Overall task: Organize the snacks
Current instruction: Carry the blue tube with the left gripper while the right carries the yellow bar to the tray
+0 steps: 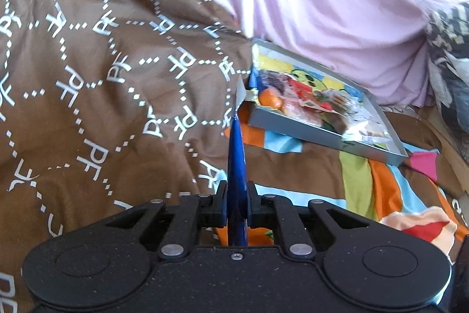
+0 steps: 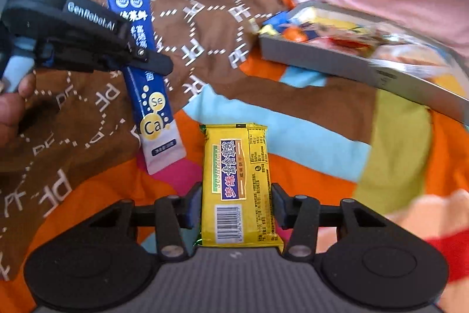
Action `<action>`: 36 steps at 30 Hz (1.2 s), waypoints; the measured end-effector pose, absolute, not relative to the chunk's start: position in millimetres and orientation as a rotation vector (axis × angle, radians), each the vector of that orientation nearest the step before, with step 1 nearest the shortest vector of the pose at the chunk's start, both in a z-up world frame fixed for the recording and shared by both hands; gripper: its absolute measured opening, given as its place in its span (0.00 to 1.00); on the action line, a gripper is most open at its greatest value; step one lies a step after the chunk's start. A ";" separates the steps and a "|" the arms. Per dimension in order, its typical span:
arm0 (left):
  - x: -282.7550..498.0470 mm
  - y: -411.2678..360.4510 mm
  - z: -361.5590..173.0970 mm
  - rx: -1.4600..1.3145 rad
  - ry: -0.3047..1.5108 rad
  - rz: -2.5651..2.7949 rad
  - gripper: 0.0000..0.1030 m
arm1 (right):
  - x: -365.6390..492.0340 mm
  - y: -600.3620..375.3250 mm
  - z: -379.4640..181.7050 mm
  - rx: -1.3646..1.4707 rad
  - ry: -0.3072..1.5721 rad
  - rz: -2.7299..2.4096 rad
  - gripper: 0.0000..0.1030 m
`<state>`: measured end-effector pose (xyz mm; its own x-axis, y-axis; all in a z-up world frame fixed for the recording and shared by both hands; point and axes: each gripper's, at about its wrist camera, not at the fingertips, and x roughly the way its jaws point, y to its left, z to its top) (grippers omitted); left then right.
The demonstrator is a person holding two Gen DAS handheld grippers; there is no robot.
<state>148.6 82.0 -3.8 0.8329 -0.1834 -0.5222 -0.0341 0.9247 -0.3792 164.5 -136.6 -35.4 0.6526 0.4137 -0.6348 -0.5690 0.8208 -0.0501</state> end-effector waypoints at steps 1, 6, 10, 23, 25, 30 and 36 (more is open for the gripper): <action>146.2 79.7 -2.4 -0.385 0.582 -0.086 0.11 | 160.3 -141.9 -32.3 -0.243 0.643 0.553 0.51; 131.8 71.6 3.7 -0.415 0.582 -0.105 0.11 | 142.9 -166.6 -15.4 -0.159 0.593 0.520 0.51; 120.6 63.2 6.6 -0.409 0.584 -0.118 0.11 | 121.7 -182.9 -6.5 -0.130 0.543 0.494 0.51; 122.0 38.8 24.2 -0.356 0.560 -0.182 0.11 | 99.3 -222.1 7.5 -0.086 0.509 0.447 0.51; 127.4 36.3 30.0 -0.342 0.554 -0.194 0.11 | 101.1 -229.0 12.1 -0.090 0.499 0.437 0.51; 147.1 28.8 43.0 -0.329 0.552 -0.201 0.11 | 113.7 -247.2 24.0 -0.056 0.475 0.406 0.51; 181.9 14.6 63.8 -0.333 0.550 -0.228 0.11 | 140.2 -263.0 42.3 -0.069 0.441 0.385 0.51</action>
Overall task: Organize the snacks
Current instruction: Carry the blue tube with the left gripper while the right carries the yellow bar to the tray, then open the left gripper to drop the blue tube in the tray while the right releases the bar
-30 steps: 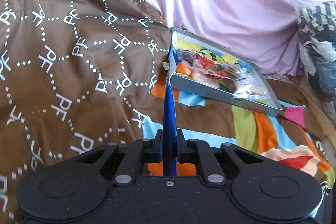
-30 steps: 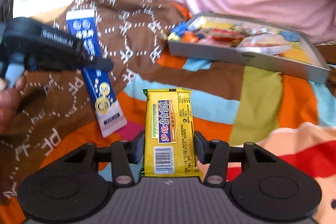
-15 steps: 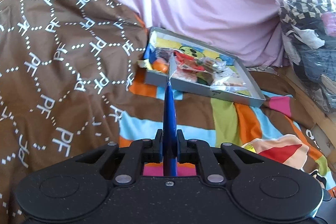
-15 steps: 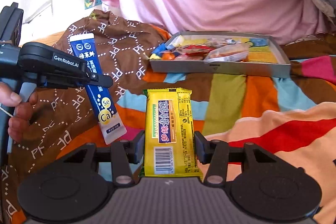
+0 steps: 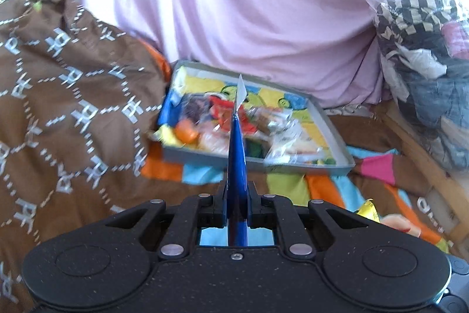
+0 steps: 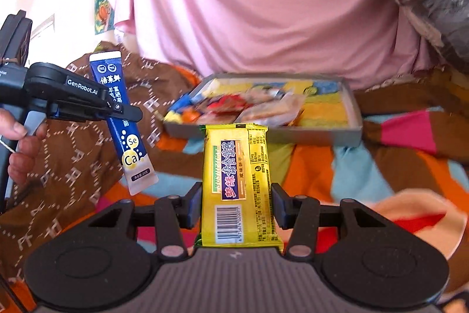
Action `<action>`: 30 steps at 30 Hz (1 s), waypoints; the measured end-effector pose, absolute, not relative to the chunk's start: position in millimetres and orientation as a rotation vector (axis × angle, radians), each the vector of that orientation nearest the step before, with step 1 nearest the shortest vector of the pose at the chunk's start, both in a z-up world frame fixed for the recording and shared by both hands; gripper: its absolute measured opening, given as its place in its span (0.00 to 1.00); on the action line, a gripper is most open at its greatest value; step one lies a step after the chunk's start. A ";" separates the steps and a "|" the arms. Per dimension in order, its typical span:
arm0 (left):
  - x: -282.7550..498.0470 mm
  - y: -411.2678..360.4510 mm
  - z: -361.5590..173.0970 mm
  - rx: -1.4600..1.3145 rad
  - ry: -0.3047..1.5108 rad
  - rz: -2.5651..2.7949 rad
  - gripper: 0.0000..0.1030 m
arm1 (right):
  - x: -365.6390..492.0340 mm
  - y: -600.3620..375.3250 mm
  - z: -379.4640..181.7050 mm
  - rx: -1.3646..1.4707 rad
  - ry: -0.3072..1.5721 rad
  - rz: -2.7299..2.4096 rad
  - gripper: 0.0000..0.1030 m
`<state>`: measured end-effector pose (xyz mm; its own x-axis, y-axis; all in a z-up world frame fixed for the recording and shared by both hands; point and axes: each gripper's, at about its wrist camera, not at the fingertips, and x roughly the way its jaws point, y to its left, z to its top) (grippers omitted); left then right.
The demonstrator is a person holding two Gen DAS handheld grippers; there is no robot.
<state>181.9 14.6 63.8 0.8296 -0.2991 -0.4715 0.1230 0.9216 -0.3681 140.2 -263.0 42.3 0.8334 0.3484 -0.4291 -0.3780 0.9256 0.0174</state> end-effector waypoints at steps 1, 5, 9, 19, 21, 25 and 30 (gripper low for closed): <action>189.9 13.1 68.7 -0.355 0.557 -0.236 0.11 | 146.3 -265.3 45.9 -0.070 0.433 0.382 0.51; 218.4 7.3 86.2 -0.426 0.573 -0.256 0.11 | 172.1 -275.0 58.0 -0.056 0.391 0.362 0.51; 254.8 -7.1 107.9 -0.425 0.565 -0.273 0.11 | 206.7 -284.9 67.5 -0.037 0.365 0.339 0.51; 359.5 -52.6 129.7 -0.499 0.618 -0.363 0.12 | 294.7 -312.3 72.3 0.052 0.337 0.227 0.51; 381.0 -59.4 125.2 -0.519 0.639 -0.368 0.12 | 307.4 -314.7 68.3 0.054 0.343 0.212 0.51; 416.6 -66.5 110.0 -0.556 0.691 -0.361 0.12 | 335.4 -311.2 55.4 0.038 0.381 0.196 0.51; 440.8 -63.5 91.2 -0.588 0.741 -0.343 0.13 | 362.8 -306.8 37.8 0.026 0.423 0.180 0.51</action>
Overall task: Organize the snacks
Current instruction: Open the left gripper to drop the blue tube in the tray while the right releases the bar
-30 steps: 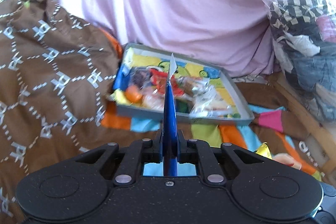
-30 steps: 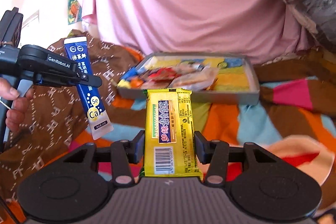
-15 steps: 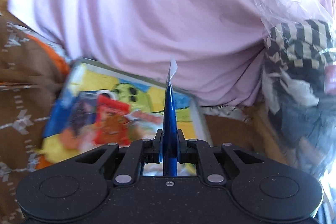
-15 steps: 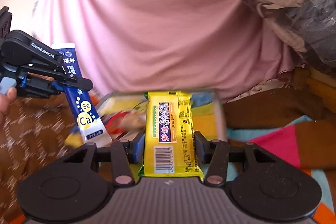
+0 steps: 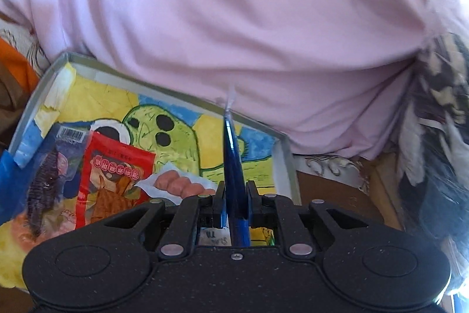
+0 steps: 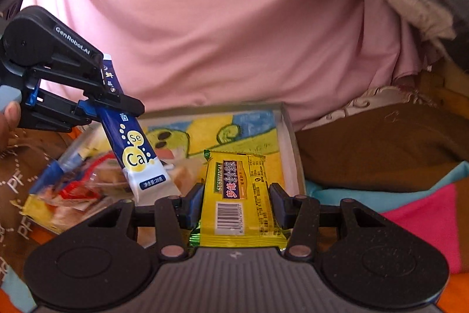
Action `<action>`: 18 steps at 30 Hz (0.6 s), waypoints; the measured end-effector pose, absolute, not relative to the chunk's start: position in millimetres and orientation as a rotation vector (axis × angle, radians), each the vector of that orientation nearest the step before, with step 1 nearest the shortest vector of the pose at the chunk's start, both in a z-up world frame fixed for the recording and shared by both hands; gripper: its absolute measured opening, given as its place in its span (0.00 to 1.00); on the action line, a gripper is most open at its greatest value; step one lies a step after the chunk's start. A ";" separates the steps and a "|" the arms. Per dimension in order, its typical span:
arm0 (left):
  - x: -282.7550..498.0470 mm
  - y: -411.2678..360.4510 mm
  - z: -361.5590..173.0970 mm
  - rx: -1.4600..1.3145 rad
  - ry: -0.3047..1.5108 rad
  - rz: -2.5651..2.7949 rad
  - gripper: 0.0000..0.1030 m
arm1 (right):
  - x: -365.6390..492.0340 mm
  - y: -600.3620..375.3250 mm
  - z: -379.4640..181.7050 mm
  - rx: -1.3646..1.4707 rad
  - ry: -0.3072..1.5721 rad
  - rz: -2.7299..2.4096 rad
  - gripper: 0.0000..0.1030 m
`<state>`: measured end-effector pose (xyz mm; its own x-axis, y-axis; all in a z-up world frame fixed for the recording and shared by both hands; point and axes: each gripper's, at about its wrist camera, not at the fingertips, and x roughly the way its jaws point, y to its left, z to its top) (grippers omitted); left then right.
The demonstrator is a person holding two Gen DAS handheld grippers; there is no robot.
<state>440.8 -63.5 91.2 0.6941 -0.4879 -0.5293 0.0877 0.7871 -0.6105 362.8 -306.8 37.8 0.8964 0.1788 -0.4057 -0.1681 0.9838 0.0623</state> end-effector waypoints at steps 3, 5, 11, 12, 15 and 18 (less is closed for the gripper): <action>450.2 -63.3 84.3 -0.599 0.760 -0.330 0.14 | 370.2 -304.1 30.6 0.030 0.432 0.179 0.51; 452.9 -64.7 81.7 -0.585 0.764 -0.328 0.16 | 371.5 -302.3 26.5 0.027 0.435 0.177 0.51; 457.3 -68.3 77.4 -0.544 0.775 -0.305 0.21 | 377.0 -302.6 23.1 0.036 0.445 0.167 0.51; 457.6 -70.2 77.7 -0.525 0.780 -0.293 0.24 | 377.3 -302.5 23.1 0.037 0.447 0.166 0.51; 454.7 -73.3 80.3 -0.458 0.788 -0.262 0.49 | 374.2 -302.7 23.5 0.035 0.439 0.154 0.55; 450.2 -71.2 83.1 -0.431 0.768 -0.244 0.74 | 371.2 -301.6 25.4 0.023 0.424 0.145 0.64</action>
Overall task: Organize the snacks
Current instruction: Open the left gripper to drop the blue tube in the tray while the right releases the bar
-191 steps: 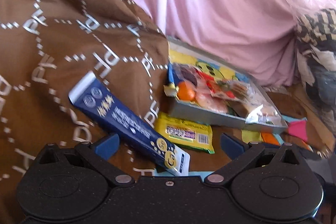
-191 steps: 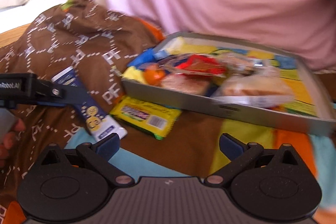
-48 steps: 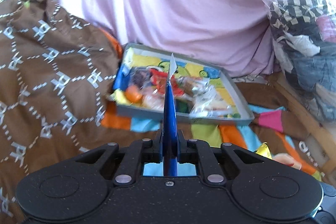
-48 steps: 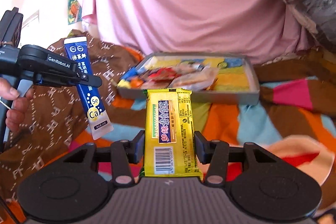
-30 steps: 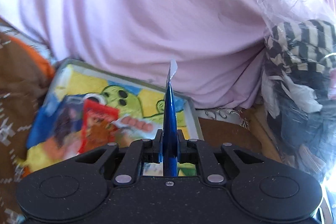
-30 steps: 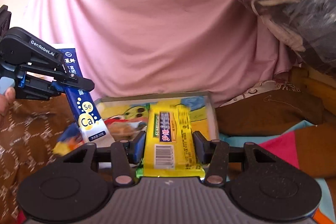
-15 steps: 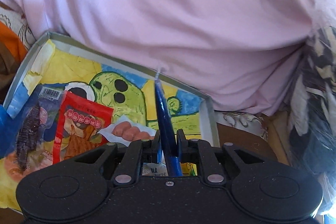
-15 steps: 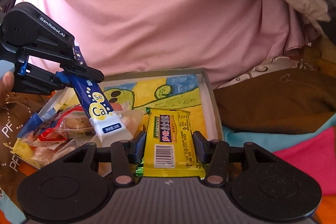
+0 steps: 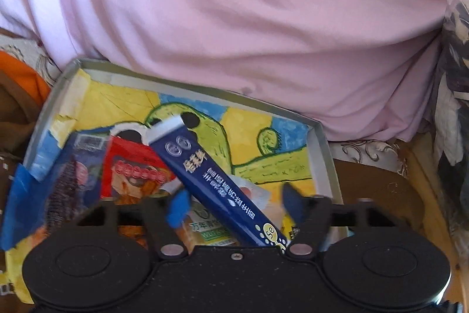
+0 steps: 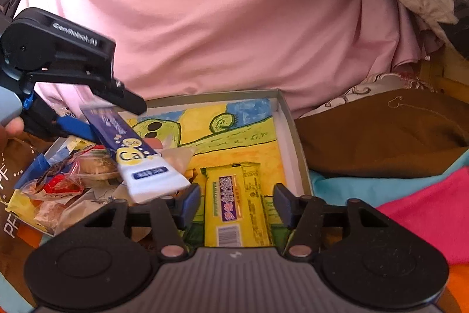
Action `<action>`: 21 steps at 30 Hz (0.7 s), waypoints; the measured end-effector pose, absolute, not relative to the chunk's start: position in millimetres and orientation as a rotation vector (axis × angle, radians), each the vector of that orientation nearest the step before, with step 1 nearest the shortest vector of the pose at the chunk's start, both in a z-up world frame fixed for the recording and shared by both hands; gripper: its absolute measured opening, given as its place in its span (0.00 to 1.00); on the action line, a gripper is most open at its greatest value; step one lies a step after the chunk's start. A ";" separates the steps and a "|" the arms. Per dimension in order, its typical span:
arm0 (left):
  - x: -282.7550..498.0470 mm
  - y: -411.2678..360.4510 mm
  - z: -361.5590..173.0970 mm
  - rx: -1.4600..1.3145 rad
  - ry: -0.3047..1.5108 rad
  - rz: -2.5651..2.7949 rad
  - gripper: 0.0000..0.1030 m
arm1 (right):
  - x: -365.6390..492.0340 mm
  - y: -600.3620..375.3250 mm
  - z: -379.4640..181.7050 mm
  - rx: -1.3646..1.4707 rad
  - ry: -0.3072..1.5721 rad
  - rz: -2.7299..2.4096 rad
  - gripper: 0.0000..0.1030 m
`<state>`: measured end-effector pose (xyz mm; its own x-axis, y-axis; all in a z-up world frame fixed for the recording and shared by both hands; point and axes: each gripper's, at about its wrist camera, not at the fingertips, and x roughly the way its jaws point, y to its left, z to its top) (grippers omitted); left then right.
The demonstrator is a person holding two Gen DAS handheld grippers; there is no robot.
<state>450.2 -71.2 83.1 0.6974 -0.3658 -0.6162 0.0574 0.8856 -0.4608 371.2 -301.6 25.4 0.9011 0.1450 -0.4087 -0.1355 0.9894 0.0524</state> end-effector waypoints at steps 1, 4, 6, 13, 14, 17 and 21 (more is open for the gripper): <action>448.9 -69.8 84.0 -0.428 0.761 -0.236 0.76 | 370.2 -301.2 26.1 0.021 0.419 0.144 0.69; 445.3 -66.2 87.0 -0.423 0.759 -0.221 0.85 | 366.0 -297.8 30.1 0.004 0.396 0.147 0.78; 442.6 -65.3 89.8 -0.417 0.753 -0.203 0.90 | 362.8 -294.6 33.2 -0.013 0.376 0.144 0.81; 427.3 -64.4 104.4 -0.364 0.712 -0.178 0.95 | 351.4 -291.2 45.2 -0.059 0.339 0.097 0.94; 423.6 -64.4 107.4 -0.351 0.701 -0.175 0.95 | 350.1 -291.8 46.7 -0.064 0.339 0.082 0.95; 411.6 -66.1 116.5 -0.320 0.668 -0.167 0.95 | 343.0 -295.0 51.3 -0.077 0.339 0.044 0.96; 385.0 -69.9 126.3 -0.263 0.609 -0.127 0.96 | 330.3 -299.8 59.1 -0.072 0.319 0.027 1.00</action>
